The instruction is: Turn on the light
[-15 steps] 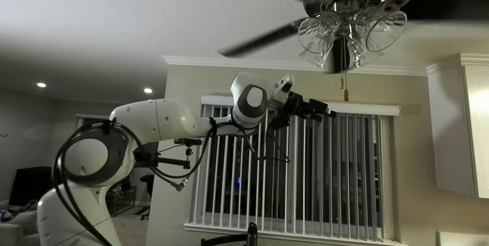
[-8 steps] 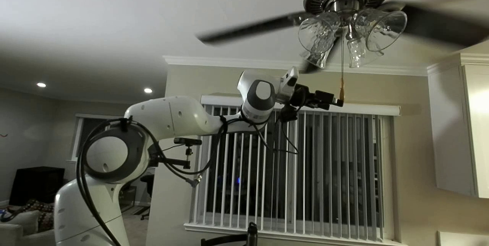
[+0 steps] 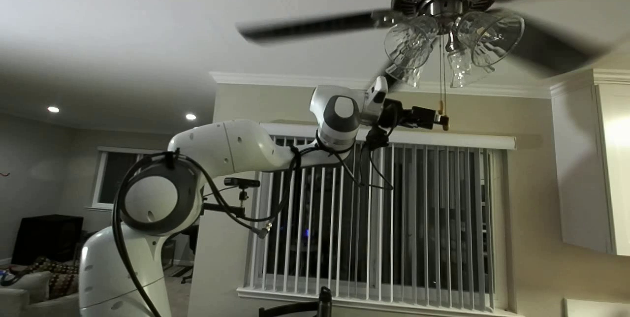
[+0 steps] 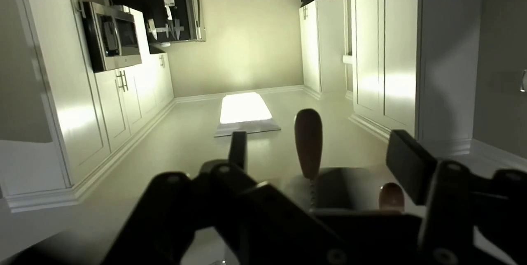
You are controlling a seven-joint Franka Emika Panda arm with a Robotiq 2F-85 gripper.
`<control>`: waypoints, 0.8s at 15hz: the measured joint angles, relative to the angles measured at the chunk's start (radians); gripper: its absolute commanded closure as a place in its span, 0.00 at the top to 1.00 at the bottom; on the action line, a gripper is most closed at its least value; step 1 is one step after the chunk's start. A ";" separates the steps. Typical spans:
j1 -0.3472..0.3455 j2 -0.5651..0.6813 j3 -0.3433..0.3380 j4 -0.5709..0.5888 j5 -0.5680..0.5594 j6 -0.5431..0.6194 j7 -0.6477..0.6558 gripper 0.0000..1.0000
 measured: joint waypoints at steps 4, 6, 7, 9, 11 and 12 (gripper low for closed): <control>0.001 0.025 0.000 0.031 -0.051 0.000 0.049 0.29; 0.003 0.035 0.000 0.043 -0.069 0.000 0.064 0.16; 0.004 0.039 0.000 0.047 -0.081 0.000 0.072 0.10; 0.007 0.045 0.000 0.054 -0.098 0.000 0.086 0.05; 0.008 0.051 0.000 0.060 -0.107 0.000 0.089 0.08; 0.009 0.053 0.000 0.062 -0.111 0.000 0.089 0.08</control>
